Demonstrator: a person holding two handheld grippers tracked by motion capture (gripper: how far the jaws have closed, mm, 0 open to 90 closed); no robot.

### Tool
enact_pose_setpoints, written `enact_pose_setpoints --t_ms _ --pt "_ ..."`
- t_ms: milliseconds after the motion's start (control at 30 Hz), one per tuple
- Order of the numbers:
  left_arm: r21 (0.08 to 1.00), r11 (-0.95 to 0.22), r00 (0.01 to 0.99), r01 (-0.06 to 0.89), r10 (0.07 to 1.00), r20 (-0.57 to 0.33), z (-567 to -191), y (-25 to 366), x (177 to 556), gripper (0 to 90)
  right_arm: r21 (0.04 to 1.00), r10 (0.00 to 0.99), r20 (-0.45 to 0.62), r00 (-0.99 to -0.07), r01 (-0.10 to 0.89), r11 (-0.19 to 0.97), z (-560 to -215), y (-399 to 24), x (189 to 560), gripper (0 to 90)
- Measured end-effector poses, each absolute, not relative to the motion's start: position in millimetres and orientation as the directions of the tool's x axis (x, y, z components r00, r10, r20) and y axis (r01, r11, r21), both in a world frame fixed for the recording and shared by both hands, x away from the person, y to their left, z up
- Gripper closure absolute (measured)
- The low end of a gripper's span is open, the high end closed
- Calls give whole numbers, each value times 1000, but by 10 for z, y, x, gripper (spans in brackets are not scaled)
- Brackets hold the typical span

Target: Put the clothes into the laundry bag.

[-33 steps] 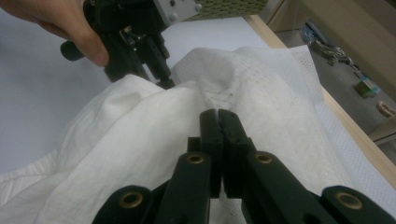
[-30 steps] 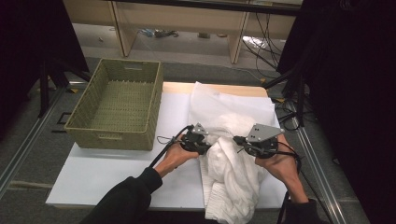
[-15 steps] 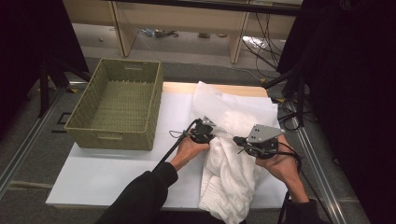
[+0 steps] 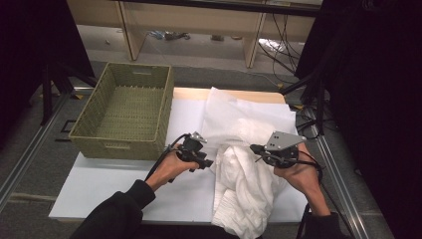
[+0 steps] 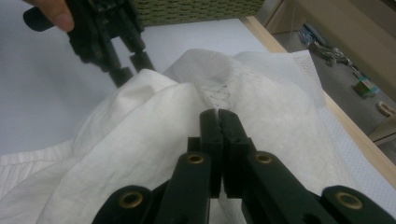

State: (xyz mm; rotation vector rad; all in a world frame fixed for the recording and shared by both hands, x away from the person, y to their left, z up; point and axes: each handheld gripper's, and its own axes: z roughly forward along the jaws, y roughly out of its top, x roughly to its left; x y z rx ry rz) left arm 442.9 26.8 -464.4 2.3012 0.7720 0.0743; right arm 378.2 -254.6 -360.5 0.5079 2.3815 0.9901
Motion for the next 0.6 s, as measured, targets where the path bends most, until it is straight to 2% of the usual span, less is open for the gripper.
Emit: enact_pose_setpoints --t_ms 67,133,200,233,267,300,433,600 --pt "633 -575 818 518 549 -171 -4677 233 4418 563 733 514 -309 -801 144 665 -3605 -2545 3782 900" --pt "640 -534 801 553 551 -232 -4765 107 4406 555 733 514 -307 -801 145 665 -3604 -2546 3777 900" --pt "616 -583 818 530 543 -190 -4801 53 4423 594 734 513 -310 -800 141 664 -3603 -2551 3782 900" --pt "620 -588 824 519 537 -182 -4799 53 4437 659 733 515 -307 -800 146 664 -3604 -2553 3779 900" --pt "643 -543 811 539 542 -222 -4812 33 4434 807 733 515 -307 -801 147 665 -3606 -2554 3780 900" --pt "653 -538 814 533 536 -223 -4810 34 4438 859 732 512 -310 -801 143 666 -3607 -2556 3784 900" --pt "676 -516 815 525 534 -225 -4764 140 4410 885 727 510 -309 -803 147 671 -3614 -2564 3784 900" --pt "711 -500 817 494 548 -181 -4587 398 4283 887 695 500 -290 -816 180 696 -3702 -2542 3800 900"
